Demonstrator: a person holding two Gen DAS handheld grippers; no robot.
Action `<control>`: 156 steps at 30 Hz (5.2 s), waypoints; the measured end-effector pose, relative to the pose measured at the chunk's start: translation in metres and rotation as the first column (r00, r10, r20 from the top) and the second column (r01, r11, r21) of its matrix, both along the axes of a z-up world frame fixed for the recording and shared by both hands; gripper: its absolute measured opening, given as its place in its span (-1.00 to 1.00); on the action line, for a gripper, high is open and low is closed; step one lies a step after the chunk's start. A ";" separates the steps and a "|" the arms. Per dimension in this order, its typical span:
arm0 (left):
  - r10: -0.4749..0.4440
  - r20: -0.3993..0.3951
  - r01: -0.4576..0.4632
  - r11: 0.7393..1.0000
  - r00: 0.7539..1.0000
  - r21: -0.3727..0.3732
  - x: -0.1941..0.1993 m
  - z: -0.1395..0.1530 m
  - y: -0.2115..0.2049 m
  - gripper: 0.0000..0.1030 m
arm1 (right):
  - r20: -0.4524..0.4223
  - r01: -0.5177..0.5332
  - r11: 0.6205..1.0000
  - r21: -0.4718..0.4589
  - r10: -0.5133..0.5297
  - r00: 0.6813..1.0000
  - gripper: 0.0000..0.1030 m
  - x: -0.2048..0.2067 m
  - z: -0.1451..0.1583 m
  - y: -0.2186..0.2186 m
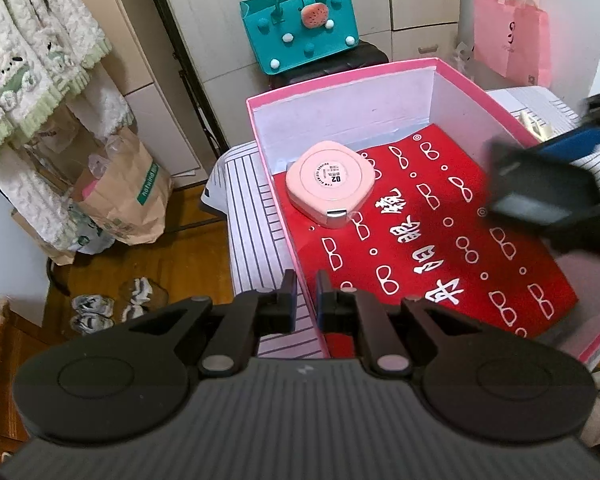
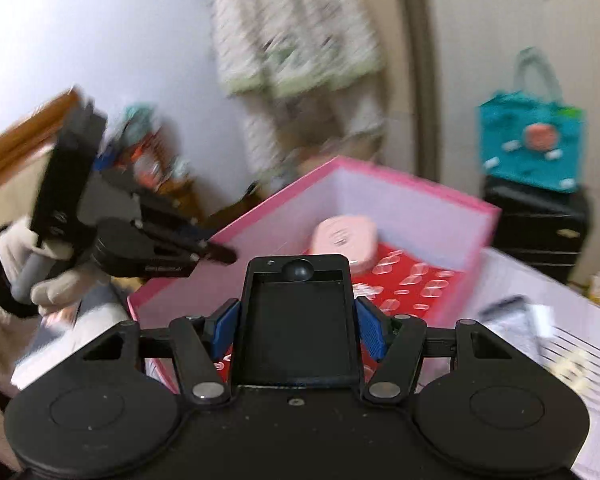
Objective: Organize rigid objects
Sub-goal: 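Carry the black phone case into the box and release it beside the pink case, then return the right gripper to the table and grasp the grey router, then carry the grey router into the box and release it near the pink case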
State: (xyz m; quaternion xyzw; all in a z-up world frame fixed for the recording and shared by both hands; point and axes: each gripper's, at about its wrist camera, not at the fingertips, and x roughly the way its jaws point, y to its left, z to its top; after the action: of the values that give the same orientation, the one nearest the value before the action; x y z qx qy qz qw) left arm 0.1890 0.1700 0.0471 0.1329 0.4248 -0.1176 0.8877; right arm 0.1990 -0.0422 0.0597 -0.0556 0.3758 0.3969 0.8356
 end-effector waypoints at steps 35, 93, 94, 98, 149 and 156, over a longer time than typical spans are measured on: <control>-0.020 0.007 0.020 1.000 1.000 0.009 -0.003 0.003 -0.001 -0.82 | -0.030 -0.235 0.918 -0.321 0.238 0.971 0.39 0.063 -0.003 0.075; -0.003 0.042 0.002 1.000 0.999 0.023 -0.011 -0.001 -0.009 -0.81 | 0.003 0.194 0.958 -0.211 -0.198 0.980 0.54 -0.030 -0.094 -0.223; -0.003 0.041 0.002 1.000 0.999 0.025 -0.011 -0.001 -0.009 -0.81 | -0.022 0.191 0.965 -0.179 -0.198 0.980 0.54 -0.031 -0.093 -0.228; -0.001 0.041 0.000 1.000 0.999 0.024 -0.011 -0.001 -0.009 -0.81 | -0.092 0.177 0.975 -0.137 -0.191 0.977 0.59 -0.036 -0.099 -0.238; 0.002 0.023 -0.002 1.000 1.000 0.007 -0.009 0.002 -0.005 -0.81 | 0.006 0.547 0.793 -0.270 -0.566 0.824 0.27 -0.048 -0.104 -0.199; 0.004 0.013 -0.004 1.000 1.000 -0.012 -0.007 0.002 -0.002 -0.81 | 0.026 0.564 0.794 -0.229 -0.574 0.818 0.28 -0.040 -0.080 -0.202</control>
State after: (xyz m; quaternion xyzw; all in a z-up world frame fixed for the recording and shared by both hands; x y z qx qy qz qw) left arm 0.1819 0.1679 0.0496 0.1275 0.4185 -0.1175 0.8915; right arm 0.1593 -0.2441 -0.0198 -0.0258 0.4364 0.0832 0.8956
